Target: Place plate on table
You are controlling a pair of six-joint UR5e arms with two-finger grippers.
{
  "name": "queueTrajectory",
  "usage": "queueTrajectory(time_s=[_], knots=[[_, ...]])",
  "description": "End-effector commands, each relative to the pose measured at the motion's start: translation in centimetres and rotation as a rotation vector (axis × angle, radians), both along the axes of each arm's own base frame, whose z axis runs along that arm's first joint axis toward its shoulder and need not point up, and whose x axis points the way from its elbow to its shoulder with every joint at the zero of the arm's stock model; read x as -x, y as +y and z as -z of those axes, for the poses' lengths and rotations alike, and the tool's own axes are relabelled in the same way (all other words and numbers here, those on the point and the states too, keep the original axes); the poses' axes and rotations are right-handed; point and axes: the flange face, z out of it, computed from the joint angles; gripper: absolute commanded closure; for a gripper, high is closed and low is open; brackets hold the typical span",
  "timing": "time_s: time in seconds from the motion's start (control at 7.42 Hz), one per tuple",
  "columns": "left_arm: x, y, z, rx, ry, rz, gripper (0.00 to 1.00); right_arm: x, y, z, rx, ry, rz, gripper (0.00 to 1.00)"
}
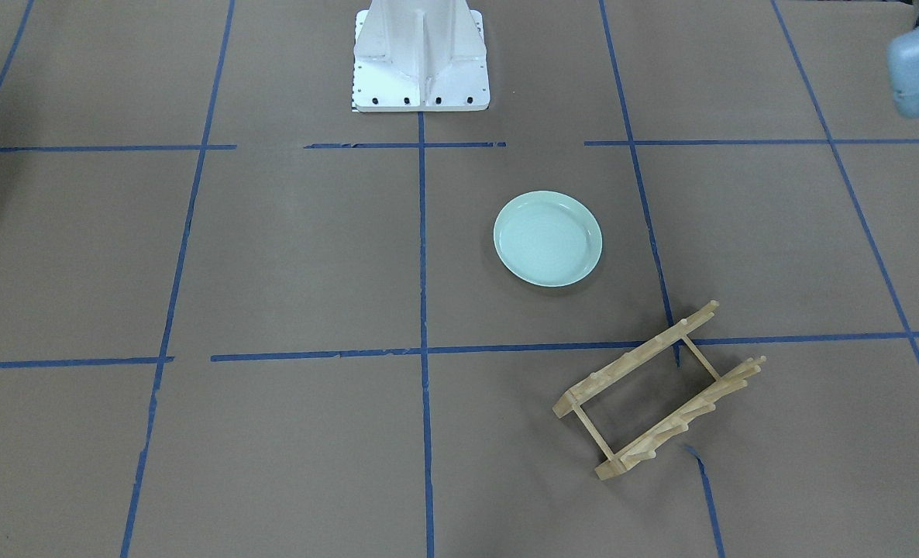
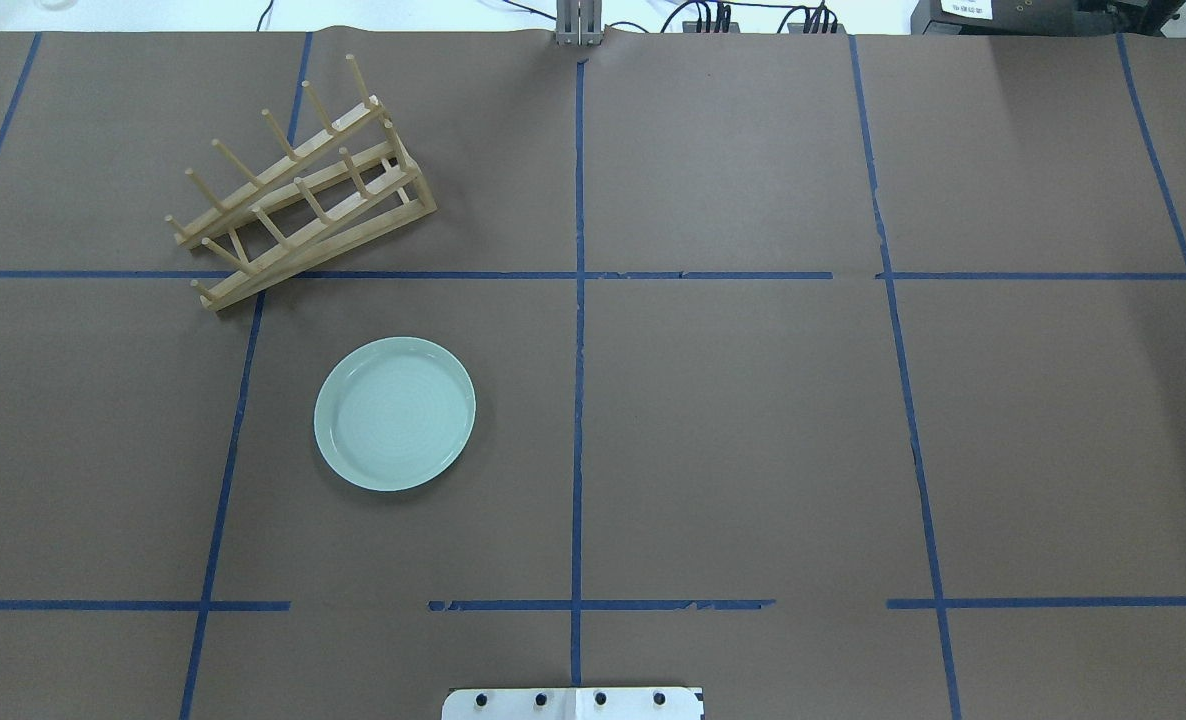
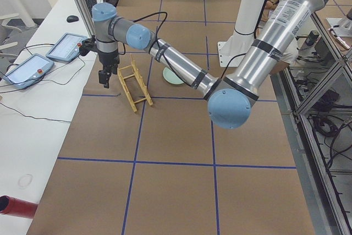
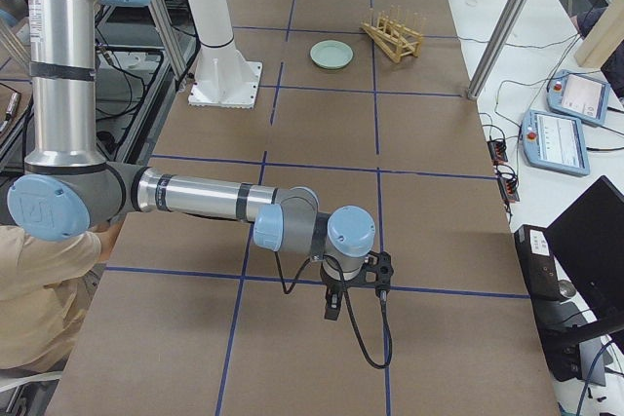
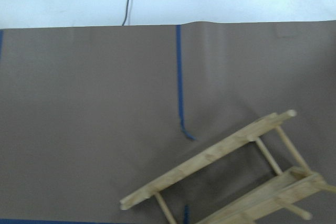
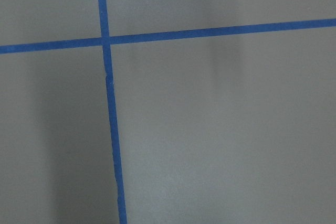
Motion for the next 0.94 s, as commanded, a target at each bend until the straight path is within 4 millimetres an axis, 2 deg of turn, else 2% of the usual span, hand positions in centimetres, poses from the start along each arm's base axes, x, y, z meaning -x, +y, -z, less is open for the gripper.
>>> queueTrajectory(time_s=[0.0, 0.13, 0.27, 0.67, 0.81], knots=[[6.9, 5.3, -10.3, 0.045, -0.031, -0.064, 0.0, 0.0, 0.0, 0.0, 0.0, 0.0, 0.0, 0.0], [6.5, 8.7, -14.1, 0.102, 0.096, -0.074, 0.0, 0.0, 0.0, 0.0, 0.0, 0.0, 0.0, 0.0], [5.9, 8.7, -13.0, 0.058, 0.202, -0.09, 0.0, 0.0, 0.0, 0.0, 0.0, 0.0, 0.0, 0.0], [6.2, 8.9, -14.9, 0.007, 0.148, -0.085, 0.0, 0.0, 0.0, 0.0, 0.0, 0.0, 0.0, 0.0], [6.4, 8.8, -17.2, 0.041, 0.09, -0.075, 0.0, 0.0, 0.0, 0.0, 0.0, 0.0, 0.0, 0.0]])
